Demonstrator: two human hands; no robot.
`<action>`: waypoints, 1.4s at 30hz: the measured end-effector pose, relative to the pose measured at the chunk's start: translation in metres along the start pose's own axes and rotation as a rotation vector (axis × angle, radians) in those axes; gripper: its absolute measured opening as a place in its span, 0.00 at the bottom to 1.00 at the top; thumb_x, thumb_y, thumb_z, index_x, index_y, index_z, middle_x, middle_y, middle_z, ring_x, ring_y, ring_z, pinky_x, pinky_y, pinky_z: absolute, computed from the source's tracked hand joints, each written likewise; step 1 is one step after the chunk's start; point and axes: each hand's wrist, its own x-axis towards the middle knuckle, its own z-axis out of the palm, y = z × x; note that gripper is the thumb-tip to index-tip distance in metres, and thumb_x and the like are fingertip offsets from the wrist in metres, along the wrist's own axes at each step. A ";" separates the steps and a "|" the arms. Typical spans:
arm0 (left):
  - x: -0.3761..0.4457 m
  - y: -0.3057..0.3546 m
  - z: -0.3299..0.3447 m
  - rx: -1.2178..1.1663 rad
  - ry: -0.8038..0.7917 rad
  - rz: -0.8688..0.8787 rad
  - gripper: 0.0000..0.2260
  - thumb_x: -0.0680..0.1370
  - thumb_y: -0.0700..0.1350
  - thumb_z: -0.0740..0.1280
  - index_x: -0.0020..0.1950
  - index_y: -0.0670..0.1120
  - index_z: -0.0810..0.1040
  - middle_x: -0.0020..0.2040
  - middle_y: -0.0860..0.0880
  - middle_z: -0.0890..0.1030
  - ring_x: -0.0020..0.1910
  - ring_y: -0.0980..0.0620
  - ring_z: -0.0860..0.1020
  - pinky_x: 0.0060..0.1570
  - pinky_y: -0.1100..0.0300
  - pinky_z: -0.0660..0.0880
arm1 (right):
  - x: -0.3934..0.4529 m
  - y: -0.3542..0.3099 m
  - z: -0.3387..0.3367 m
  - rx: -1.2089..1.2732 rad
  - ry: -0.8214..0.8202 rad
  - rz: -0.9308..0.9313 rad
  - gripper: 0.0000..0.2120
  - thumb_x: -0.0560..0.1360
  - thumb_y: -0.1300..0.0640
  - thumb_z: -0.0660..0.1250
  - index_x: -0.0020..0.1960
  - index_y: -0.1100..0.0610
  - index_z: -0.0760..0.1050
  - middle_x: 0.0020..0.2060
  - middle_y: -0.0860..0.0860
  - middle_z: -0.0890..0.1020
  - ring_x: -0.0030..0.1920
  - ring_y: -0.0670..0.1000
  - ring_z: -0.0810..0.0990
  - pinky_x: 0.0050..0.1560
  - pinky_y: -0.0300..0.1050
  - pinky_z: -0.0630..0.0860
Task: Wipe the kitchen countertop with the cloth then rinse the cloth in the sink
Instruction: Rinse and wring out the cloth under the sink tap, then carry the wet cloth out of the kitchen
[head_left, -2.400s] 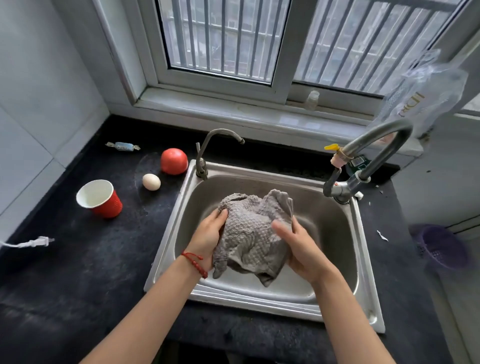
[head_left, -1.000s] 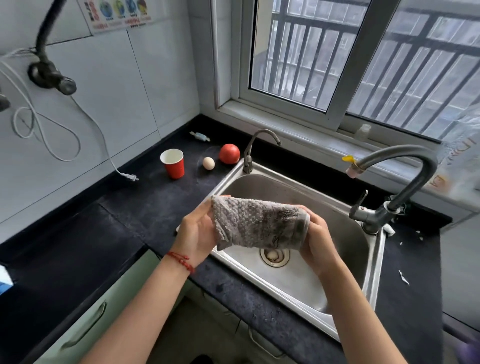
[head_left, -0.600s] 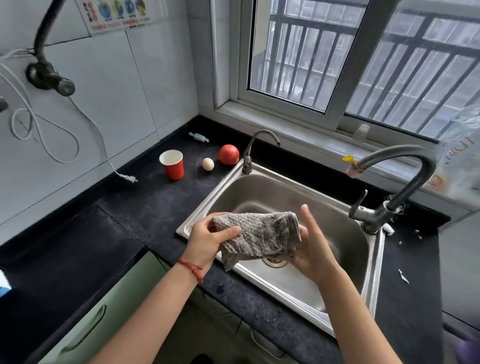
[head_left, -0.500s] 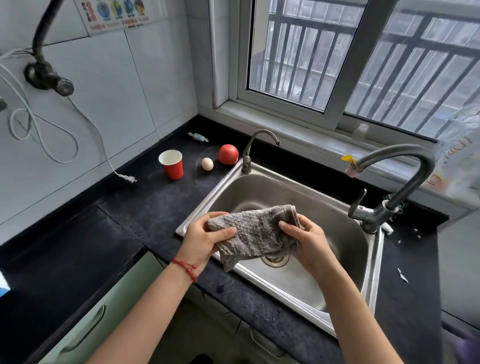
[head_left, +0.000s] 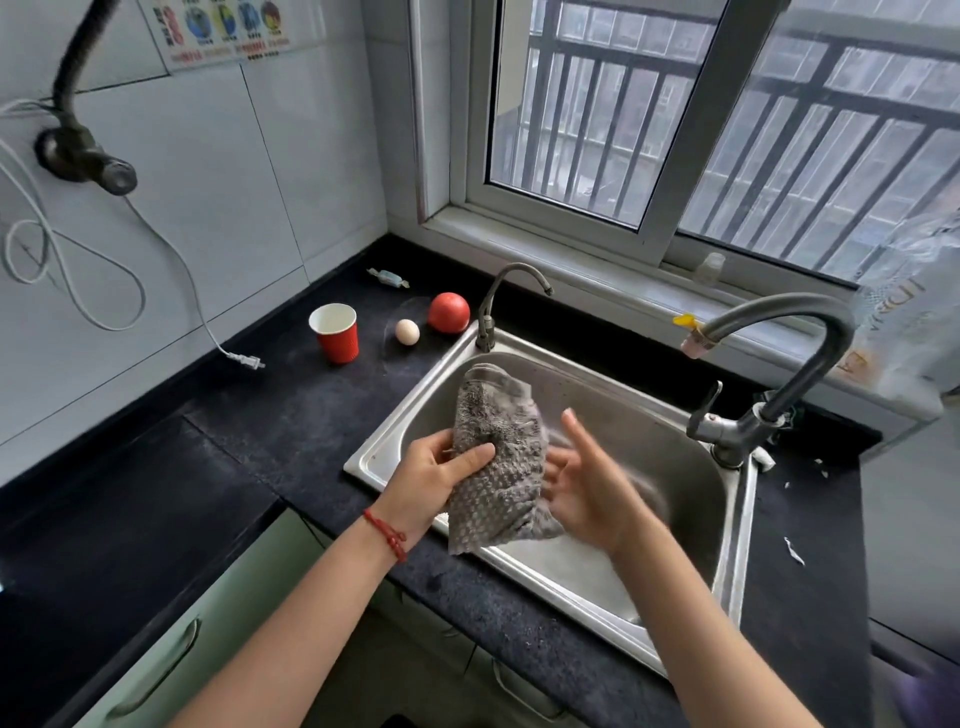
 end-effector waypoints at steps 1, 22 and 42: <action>0.001 -0.001 0.000 0.038 0.045 0.017 0.04 0.73 0.37 0.67 0.45 0.44 0.79 0.45 0.45 0.83 0.44 0.49 0.82 0.41 0.62 0.81 | 0.000 0.012 0.002 -0.063 -0.006 0.070 0.34 0.65 0.37 0.65 0.56 0.65 0.75 0.44 0.56 0.84 0.45 0.54 0.82 0.51 0.48 0.79; 0.007 0.028 -0.013 -0.051 -0.117 0.139 0.19 0.62 0.30 0.56 0.34 0.45 0.84 0.40 0.46 0.86 0.42 0.48 0.83 0.43 0.56 0.81 | 0.014 0.001 0.024 -0.144 -0.022 -0.490 0.20 0.68 0.73 0.59 0.38 0.53 0.83 0.36 0.53 0.85 0.36 0.52 0.81 0.35 0.45 0.79; -0.069 -0.030 -0.041 0.111 0.425 0.097 0.27 0.65 0.26 0.71 0.54 0.53 0.75 0.44 0.47 0.80 0.39 0.58 0.81 0.39 0.68 0.78 | 0.016 0.067 0.041 -0.382 -0.152 -0.074 0.14 0.64 0.62 0.71 0.50 0.61 0.79 0.42 0.60 0.85 0.44 0.58 0.83 0.51 0.57 0.79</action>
